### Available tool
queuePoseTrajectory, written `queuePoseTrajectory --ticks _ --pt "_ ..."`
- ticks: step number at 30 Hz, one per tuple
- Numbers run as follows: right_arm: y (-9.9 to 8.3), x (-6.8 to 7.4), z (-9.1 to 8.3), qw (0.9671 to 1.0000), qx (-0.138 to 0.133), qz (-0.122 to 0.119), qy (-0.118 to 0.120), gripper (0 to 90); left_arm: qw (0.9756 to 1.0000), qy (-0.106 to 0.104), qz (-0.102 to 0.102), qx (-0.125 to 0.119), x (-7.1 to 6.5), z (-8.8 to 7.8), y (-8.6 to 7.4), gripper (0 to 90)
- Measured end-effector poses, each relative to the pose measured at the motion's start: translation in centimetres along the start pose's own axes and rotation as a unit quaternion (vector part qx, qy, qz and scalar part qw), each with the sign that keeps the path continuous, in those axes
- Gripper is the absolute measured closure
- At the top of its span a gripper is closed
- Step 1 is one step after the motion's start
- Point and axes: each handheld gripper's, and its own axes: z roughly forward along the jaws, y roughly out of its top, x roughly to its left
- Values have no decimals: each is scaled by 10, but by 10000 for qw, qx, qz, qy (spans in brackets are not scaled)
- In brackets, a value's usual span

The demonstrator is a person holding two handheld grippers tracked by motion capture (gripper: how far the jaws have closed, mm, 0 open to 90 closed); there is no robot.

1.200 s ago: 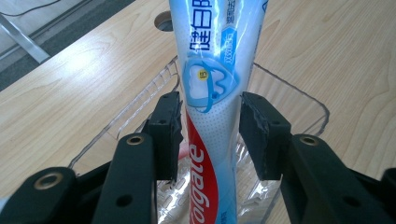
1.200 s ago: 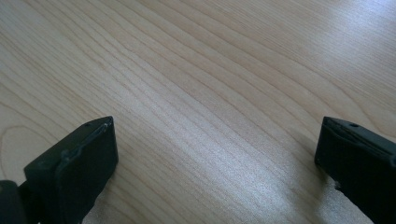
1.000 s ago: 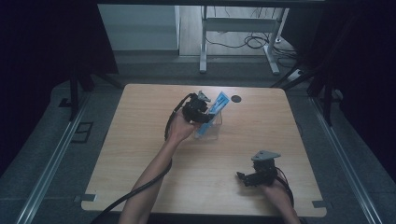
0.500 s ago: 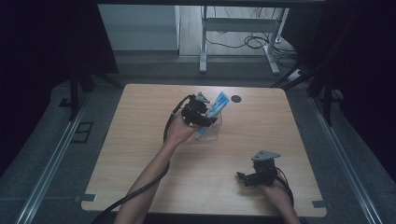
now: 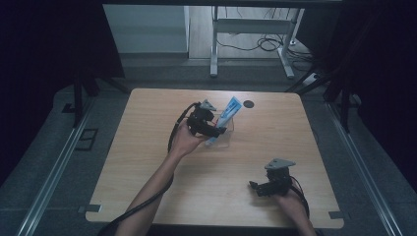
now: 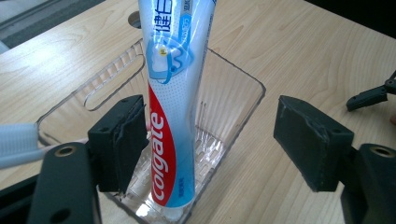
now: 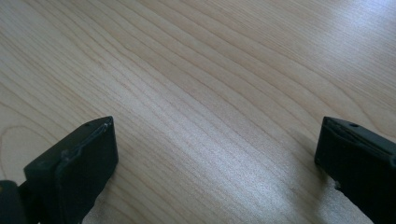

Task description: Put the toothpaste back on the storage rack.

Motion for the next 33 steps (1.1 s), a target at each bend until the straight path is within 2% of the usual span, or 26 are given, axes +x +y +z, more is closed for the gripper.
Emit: queuePoseTrajectory --ticks 6,11,17,23,25,29,33 --pt "0 0 0 10000 2 5 4 0 10000 -34 21 -73 -1 -8 -1 251" --pt "0 0 0 10000 2 4 3 0 10000 -2 82 -28 -8 -7 -3 252" --pt "0 0 0 10000 -1 -2 -1 0 9989 167 335 295 -17 6 -13 255" --pt "0 0 0 10000 2 4 4 0 9961 311 609 552 -23 14 -22 254" --pt "0 0 0 10000 0 -3 0 0 9961 329 620 538 -23 12 -24 255" --pt "0 0 0 10000 -1 -3 -1 0 9984 213 423 314 -22 2 -29 256" --pt "0 0 0 10000 0 2 3 0 9991 164 346 154 -19 -10 -31 255"
